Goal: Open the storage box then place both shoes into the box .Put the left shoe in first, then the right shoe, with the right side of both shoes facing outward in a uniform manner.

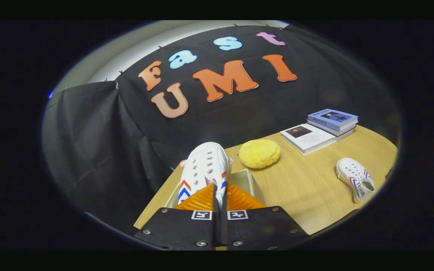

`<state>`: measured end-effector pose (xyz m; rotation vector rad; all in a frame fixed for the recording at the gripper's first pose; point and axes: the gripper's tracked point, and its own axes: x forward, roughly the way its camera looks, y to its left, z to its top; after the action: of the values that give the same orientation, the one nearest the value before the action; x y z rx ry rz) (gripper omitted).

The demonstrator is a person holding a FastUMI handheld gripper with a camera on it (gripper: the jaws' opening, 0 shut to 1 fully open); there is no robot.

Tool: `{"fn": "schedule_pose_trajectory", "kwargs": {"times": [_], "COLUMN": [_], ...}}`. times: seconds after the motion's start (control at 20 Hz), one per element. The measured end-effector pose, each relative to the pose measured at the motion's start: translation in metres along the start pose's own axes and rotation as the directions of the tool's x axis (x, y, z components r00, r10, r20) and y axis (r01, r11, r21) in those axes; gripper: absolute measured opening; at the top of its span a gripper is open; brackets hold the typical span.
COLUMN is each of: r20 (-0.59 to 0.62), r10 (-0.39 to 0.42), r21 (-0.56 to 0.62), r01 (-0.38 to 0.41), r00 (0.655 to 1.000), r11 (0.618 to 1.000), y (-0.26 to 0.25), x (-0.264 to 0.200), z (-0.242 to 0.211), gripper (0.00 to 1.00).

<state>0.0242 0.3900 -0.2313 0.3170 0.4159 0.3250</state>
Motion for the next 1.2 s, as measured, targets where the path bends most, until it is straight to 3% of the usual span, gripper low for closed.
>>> {"fn": "schedule_pose_trajectory", "kwargs": {"times": [0.3, 0.85, 0.95, 1.1, 1.15, 1.2], "r20": [-0.034, -0.105, -0.132, -0.063, -0.043, -0.031], "r10": [0.013, -0.039, 0.003, -0.009, -0.013, -0.010], "r21": [-0.011, -0.034, -0.016, -0.076, -0.092, -0.097], "r01": [-0.014, 0.035, -0.005, 0.005, 0.009, 0.007], "r00": [0.999, 0.994, 0.991, 0.998, 0.999, 0.999], "r11": [1.000, 0.999, 1.000, 0.997, 0.996, 0.995], "y": [0.032, 0.030, 0.041, 0.038, 0.037, 0.034], "x": [0.006, -0.009, -0.016, -0.024, -0.026, -0.029], "z": [-0.034, -0.072, -0.075, -0.052, -0.044, -0.039], "gripper": [0.00, 0.04, 0.08, 0.54, 0.64, 0.83]}}
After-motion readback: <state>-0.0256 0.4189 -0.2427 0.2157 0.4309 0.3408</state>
